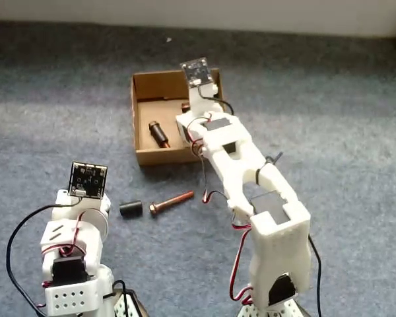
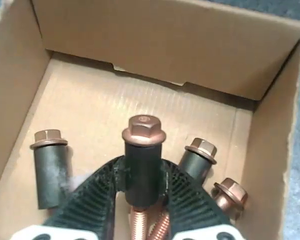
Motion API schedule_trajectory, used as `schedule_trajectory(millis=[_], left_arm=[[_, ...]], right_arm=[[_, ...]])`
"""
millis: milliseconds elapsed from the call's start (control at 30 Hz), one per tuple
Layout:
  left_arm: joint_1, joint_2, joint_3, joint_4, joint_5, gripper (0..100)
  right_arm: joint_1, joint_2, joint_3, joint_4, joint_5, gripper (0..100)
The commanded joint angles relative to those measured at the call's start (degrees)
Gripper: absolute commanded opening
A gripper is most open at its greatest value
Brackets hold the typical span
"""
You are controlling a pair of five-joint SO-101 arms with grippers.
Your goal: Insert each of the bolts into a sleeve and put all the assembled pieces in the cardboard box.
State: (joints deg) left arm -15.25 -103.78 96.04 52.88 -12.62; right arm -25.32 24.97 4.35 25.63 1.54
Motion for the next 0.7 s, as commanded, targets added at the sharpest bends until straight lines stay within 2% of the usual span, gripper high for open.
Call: schedule_trajectory(millis=[0,300,500,667], left_arm=[[0.75,-0.57,0.92,-0.62,-0.35,1],[0.66,-0.57,0.92,-0.62,-0.35,1],[0.66,-0.57,0.92,-0.62,-0.35,1],[0.66,-0.57,0.92,-0.62,-0.35,1]], right_arm=[[-0.57,-2.59,-3.38,1.36,0.79,1.0],[-1.54,-8.48,-3.47,10.15,0.79,1.7],[-1.54,-9.01,-3.12,10.51,0.62,14.9],[-1.71,-10.33,-4.79,17.10,0.53,15.2]])
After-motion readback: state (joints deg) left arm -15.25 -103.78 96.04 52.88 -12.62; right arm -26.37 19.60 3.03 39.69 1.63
